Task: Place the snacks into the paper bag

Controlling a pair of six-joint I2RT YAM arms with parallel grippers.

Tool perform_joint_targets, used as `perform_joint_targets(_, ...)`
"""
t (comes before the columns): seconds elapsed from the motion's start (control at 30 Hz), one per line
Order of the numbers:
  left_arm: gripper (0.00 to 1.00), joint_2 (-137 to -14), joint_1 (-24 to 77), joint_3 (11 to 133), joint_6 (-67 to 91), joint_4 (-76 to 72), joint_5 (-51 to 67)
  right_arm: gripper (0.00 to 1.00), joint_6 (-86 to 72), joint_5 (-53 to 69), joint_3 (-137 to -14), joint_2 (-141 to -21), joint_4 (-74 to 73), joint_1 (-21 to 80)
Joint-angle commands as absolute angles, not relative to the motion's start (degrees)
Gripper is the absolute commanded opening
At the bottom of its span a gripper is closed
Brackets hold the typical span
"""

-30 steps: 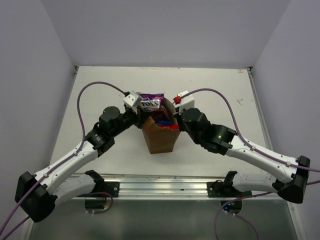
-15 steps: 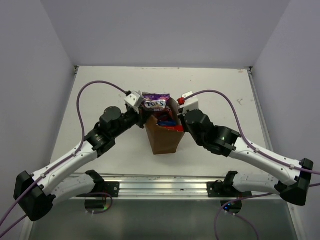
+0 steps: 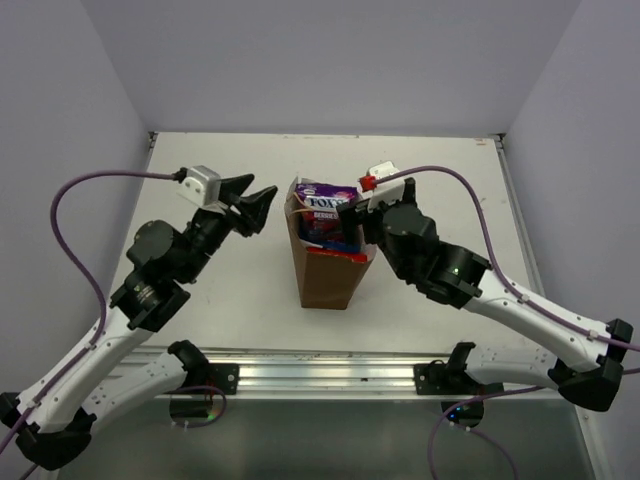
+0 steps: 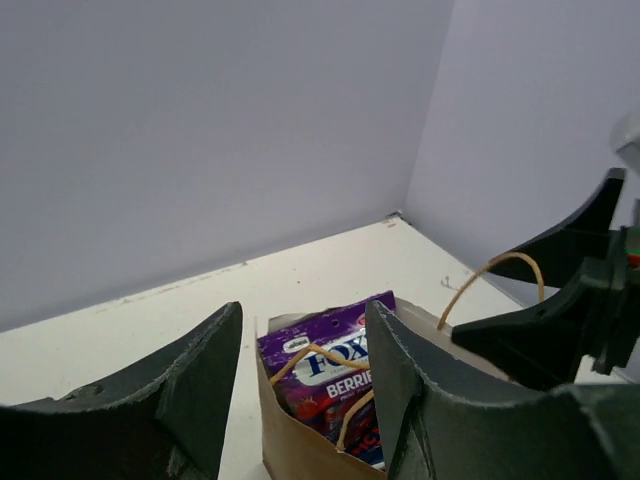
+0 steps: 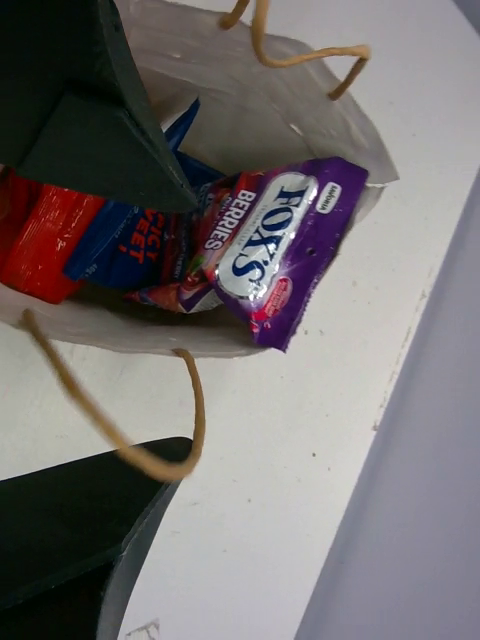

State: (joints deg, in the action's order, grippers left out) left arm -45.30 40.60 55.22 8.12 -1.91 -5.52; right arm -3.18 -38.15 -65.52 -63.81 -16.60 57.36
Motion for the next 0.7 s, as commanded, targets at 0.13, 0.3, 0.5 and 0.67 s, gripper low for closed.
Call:
perform_joint_targets(0.13,0.57,-38.58,40.87,55.55,9.32,5.87,-32.84,0.99,-1.49,-54.04,-77.06,-55.99,-24.23,57.22)
perform_joint_targets(0.3,0.63,-39.03,40.87,54.24,10.37,9.58,-44.99,0.99,3.5,-66.08,-76.3,-51.43,-27.26,57.22)
perform_joint_targets(0.5,0.72,-38.85,40.78,53.88,13.0,13.53,-50.8,0.99,-3.56,-73.56,-71.9,-48.08,-33.72,57.22)
perform_joint_targets(0.67,0.75,-39.29,40.69,54.14,13.01,14.24,-49.66,0.99,-8.08,-72.68,-71.54,-49.13,-37.79,57.22)
